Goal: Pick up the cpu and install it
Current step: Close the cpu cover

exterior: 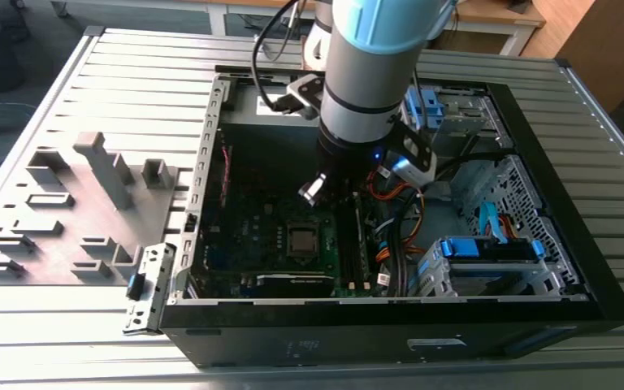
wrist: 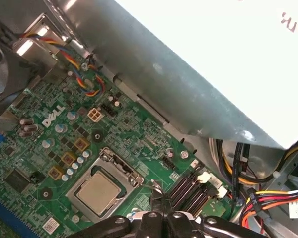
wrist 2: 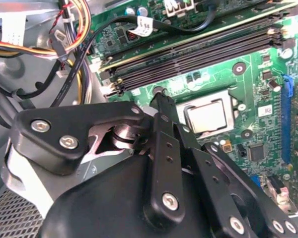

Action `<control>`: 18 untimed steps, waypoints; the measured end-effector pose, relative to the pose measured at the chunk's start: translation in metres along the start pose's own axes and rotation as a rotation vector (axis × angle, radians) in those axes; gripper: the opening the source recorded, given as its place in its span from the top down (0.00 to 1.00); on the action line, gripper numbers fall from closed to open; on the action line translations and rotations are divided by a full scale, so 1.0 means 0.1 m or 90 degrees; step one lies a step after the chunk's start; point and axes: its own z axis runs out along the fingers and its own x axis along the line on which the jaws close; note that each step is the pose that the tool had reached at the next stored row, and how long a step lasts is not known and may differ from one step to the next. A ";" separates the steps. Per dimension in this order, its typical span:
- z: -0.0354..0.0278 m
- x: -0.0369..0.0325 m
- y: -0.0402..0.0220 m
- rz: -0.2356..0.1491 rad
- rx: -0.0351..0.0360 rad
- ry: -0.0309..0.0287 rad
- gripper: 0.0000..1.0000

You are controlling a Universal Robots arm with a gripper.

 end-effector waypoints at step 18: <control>-0.004 0.068 -0.031 -0.005 -0.0001 -0.0002 0.89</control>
